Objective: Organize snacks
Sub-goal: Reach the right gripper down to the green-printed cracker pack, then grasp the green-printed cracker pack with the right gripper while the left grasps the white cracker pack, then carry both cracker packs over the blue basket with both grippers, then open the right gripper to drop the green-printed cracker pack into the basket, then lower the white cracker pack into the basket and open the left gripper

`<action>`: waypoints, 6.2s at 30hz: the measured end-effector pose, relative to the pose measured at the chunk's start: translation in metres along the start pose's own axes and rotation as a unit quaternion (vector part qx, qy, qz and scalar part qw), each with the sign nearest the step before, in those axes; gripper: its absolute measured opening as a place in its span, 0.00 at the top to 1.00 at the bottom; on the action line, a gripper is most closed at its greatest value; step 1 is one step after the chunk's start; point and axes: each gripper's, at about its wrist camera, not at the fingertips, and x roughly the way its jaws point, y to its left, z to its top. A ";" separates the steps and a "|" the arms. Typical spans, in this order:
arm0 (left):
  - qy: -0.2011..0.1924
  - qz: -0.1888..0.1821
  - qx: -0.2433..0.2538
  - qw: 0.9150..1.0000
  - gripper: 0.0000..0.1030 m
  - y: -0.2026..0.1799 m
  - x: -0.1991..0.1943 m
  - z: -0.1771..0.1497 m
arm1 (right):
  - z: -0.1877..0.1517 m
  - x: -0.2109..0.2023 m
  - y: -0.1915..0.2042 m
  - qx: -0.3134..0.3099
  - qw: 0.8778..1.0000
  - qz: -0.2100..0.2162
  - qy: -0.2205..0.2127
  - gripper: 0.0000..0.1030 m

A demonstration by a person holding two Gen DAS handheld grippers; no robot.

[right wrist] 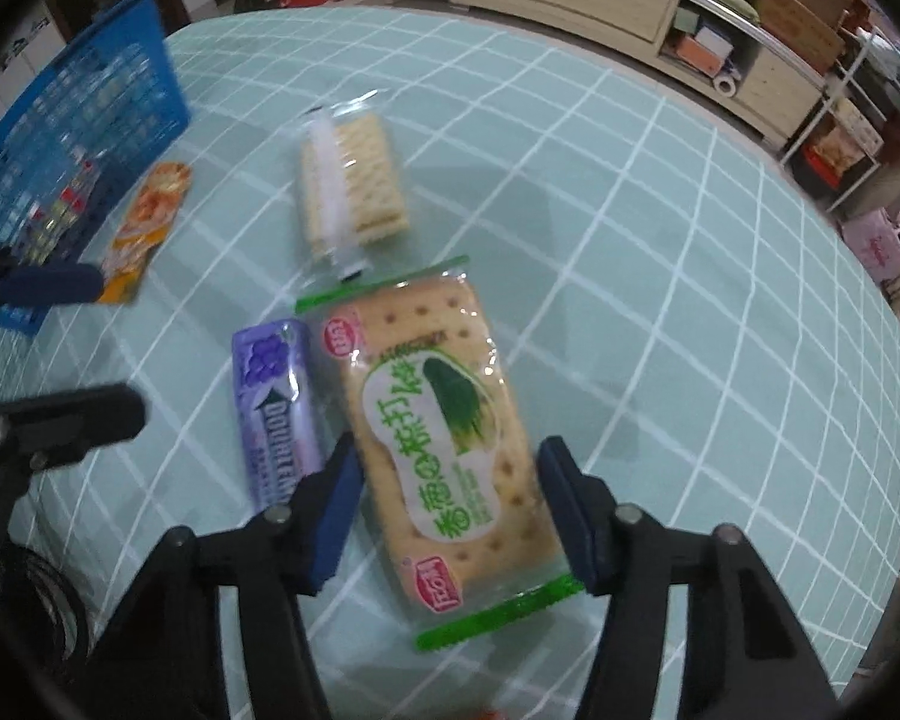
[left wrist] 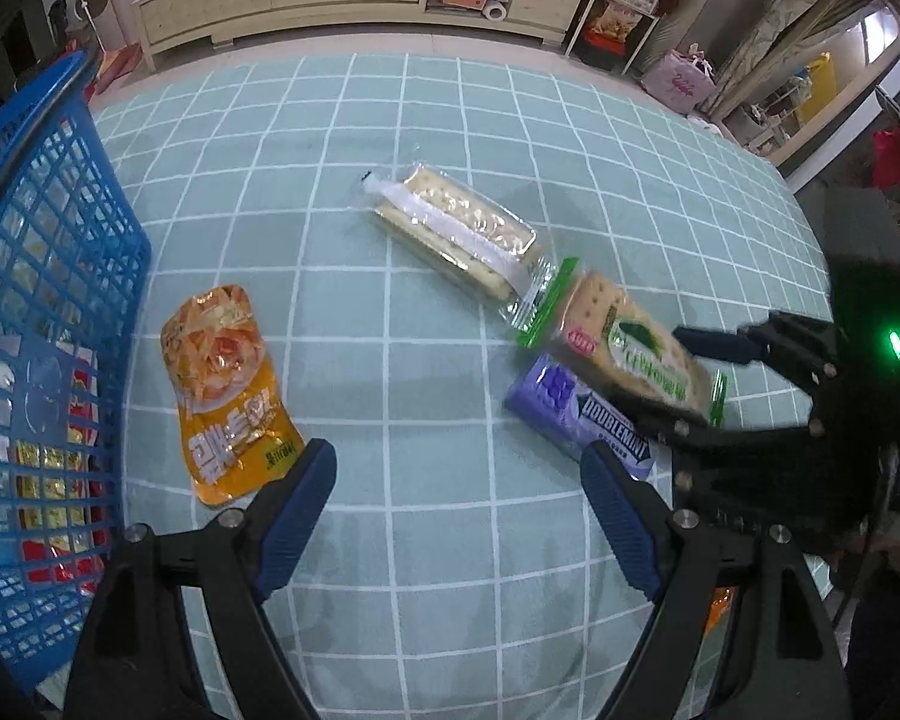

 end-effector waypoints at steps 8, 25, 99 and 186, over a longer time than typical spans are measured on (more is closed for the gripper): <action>0.001 0.013 0.003 1.000 0.21 -0.003 -0.003 -0.003 | -0.028 -0.019 0.010 0.088 0.995 0.041 -0.020 0.40; 0.002 0.037 -0.040 0.999 0.21 -0.014 0.036 0.085 | -0.006 -0.051 -0.054 0.189 0.979 0.002 -0.074 0.40; -0.175 0.032 0.091 0.980 0.60 0.115 -0.265 -0.006 | 0.076 -0.194 0.178 0.174 0.974 -0.016 -0.146 0.40; -0.100 -0.014 0.050 0.994 0.35 0.221 -0.177 -0.011 | 0.134 -0.074 0.216 0.190 0.981 0.008 -0.043 0.19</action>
